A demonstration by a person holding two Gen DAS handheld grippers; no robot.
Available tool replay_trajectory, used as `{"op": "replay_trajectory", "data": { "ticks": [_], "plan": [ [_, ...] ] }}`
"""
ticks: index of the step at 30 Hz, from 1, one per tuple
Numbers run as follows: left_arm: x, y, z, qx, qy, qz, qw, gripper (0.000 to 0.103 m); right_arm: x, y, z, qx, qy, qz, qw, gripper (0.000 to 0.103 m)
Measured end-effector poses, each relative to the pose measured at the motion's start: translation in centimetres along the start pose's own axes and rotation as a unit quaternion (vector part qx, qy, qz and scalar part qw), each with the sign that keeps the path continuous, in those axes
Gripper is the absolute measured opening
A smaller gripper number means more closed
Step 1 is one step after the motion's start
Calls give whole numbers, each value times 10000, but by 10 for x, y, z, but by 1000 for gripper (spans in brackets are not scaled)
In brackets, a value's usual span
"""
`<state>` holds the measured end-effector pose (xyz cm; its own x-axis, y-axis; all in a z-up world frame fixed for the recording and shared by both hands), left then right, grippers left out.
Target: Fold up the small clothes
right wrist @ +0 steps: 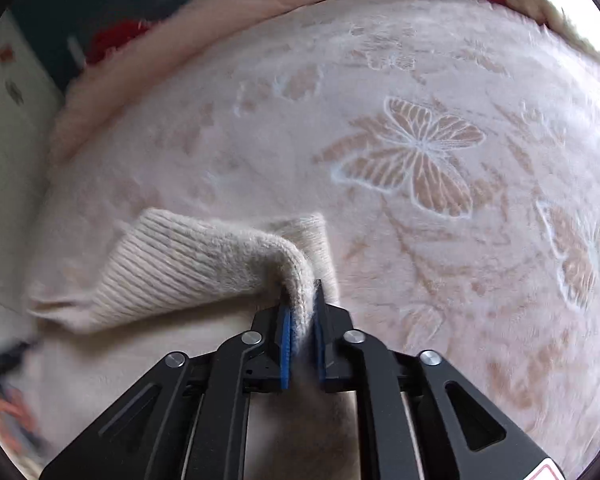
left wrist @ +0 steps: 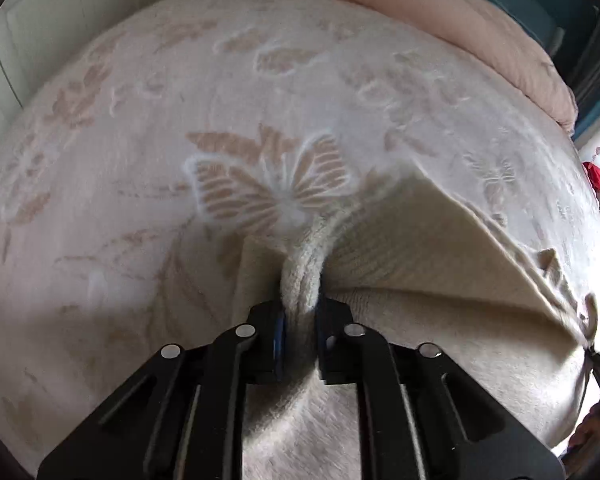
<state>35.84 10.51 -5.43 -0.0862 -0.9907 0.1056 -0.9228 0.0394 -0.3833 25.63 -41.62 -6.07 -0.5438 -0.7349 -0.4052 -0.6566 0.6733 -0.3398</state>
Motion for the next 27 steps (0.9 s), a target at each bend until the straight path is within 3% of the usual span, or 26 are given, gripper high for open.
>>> {"op": "replay_trajectory", "data": {
  "ticks": [1,2,4,6,10,12,15,16,17,18,19,22,25,27],
  "plan": [
    [1,0,-7,51,104,-33,9999,20,-1,-1,-11,62,-88,10,9999,15],
    [-1,0,-16,66,178,-62,9998,35,-2,-1,-27,198,-168,-39,9997,23],
    [-6,7,-44,335,308,-218,9987,59,-1,9,-60,485,-317,-128,9982,45],
    [-12,16,-66,584,517,-379,9962,59,-4,21,-75,592,-537,-175,9966,44],
    [7,18,-78,799,842,-407,9924,59,-48,27,-53,70,-1026,-452,9937,30],
    [30,9,-70,736,729,-78,9946,59,-66,23,-30,-64,-845,-720,9938,30],
    [47,-4,-30,339,270,301,9986,60,-66,-2,11,18,-86,-749,9972,27],
    [44,-5,-10,94,99,311,9994,60,-51,-13,25,110,402,-568,9975,25],
    [39,-4,0,-53,-10,265,9996,59,-31,-21,39,7,753,-239,9969,9],
    [30,-3,15,-132,2,200,9997,60,-18,-24,43,-80,711,20,9974,3],
    [27,-4,15,-23,67,183,9998,60,-9,-27,37,-86,390,370,9985,3],
    [17,-2,-9,192,551,-162,9982,61,-4,-15,-11,105,-157,438,9989,26],
    [-5,26,-53,554,956,-632,9919,77,12,33,-66,383,-303,104,9988,58],
    [-23,63,-79,699,1035,-954,9876,84,28,73,-89,281,-378,206,9987,60]
  ]
}}
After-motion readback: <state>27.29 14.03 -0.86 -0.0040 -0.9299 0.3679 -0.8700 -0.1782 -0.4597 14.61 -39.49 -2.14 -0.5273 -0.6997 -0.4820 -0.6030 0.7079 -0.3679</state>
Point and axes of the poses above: each gripper's, at about its wrist camera, not at the fingertips, and z roughly the way its jaws point, x to its right, y to its underside, the point moved 3 cm from there along z, roughly the way its jaws point, and after that the axes turned 11 degrees about z, right-handed, at the moved point
